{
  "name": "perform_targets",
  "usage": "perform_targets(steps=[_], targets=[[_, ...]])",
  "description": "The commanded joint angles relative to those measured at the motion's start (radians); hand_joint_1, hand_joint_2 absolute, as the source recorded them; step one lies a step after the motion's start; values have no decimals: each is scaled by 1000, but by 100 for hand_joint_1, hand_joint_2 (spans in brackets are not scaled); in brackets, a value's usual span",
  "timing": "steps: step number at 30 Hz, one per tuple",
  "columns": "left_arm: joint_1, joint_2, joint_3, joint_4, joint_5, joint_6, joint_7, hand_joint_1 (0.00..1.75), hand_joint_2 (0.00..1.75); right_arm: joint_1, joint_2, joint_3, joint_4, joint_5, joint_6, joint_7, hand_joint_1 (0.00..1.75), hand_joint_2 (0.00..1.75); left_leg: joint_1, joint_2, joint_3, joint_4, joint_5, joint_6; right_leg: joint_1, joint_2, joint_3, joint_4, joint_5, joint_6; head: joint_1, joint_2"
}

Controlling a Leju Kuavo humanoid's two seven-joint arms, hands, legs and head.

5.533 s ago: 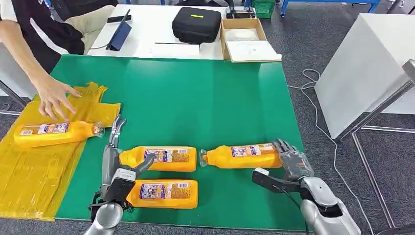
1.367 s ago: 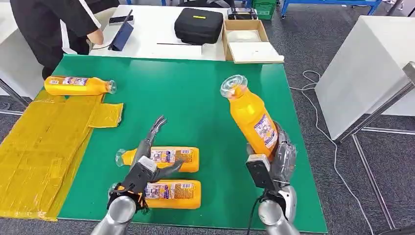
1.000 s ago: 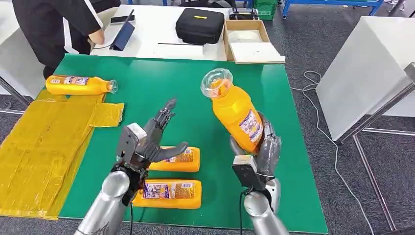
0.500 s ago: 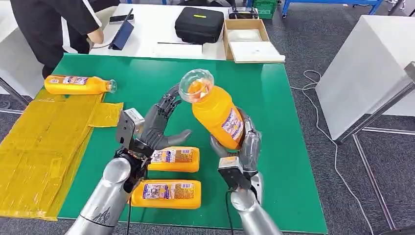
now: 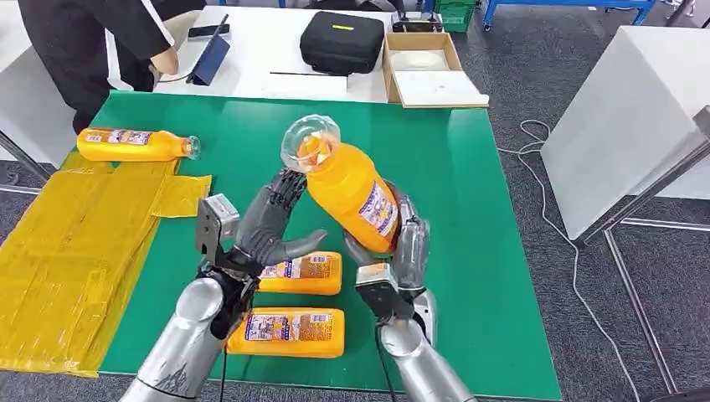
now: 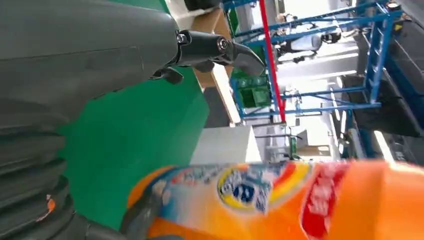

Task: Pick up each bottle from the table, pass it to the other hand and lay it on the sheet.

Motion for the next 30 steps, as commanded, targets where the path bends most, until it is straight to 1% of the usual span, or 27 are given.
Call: perform_targets(steps=[1, 5, 7, 14, 16, 19, 20, 24, 26, 28, 30], targets=[[17, 1, -10, -22, 24, -12, -6, 0, 175, -64, 1, 16, 88, -1, -42, 14, 175, 175, 0, 1, 4, 0, -1, -4, 0, 0, 3, 0, -1, -1, 0, 0], [11, -2, -9, -8, 33, -18, -8, 0, 175, -65, 0, 21, 88, 1, -40, 23, 175, 175, 0, 0, 2, 0, 0, -2, 0, 0, 1, 0, 0, -1, 0, 0], [7, -8, -11, 0, 42, -25, -12, 0, 175, -66, 4, 19, 95, 16, -42, 50, 175, 175, 0, 0, 2, 0, 0, -3, 0, 0, 2, 0, 0, -1, 0, 0], [7, -9, -12, -1, 42, -25, -12, 0, 175, -66, 5, 19, 95, 16, -42, 50, 175, 175, 0, -1, 2, 0, 0, -2, 0, -1, 1, 0, 0, -1, 0, 0], [7, -9, -12, -1, 42, -25, -12, 0, 175, -66, 5, 19, 95, 16, -42, 50, 175, 175, 0, -1, 4, 0, -1, -4, 0, -1, 4, 0, -2, -1, 0, 0], [12, -18, -14, -12, 50, -31, -14, 0, 175, -66, 4, 8, 95, 17, -23, 71, 175, 175, 0, -1, 4, 0, -1, -4, 0, -1, 3, 0, -1, -1, 0, 0], [11, -19, -16, -17, 52, -33, -15, 0, 175, -74, 6, 12, 108, 13, 12, 78, 175, 175, 0, -1, 4, 0, -1, -4, 0, -1, 4, 0, -1, -1, 0, 0], [-9, -23, -25, -6, 55, -34, -13, 0, 175, -92, 31, 68, 163, 75, 45, 97, 175, 175, 0, -1, 3, 1, -1, -3, 0, -1, 1, 1, -1, -1, 0, 0], [-21, -28, -26, 8, 57, -33, -12, 0, 175, -103, 56, 125, 214, 141, 43, 126, 175, 175, 0, 1, 2, 0, -1, -3, 0, 0, 1, 0, 0, -1, 0, 0], [-35, -36, -27, 30, 64, -40, -9, 0, 175, -118, 78, 178, 275, 212, 38, 179, 175, 175, 1, 1, 2, 0, -1, -3, 0, 0, 1, 0, -1, -1, 0, 0], [-52, -48, -32, 51, 69, -54, -8, 0, 175, -126, 85, 205, 311, 231, 45, 211, 175, 175, 1, 0, 3, 0, -1, -3, 0, 0, 2, 0, -1, -1, 0, 0]])
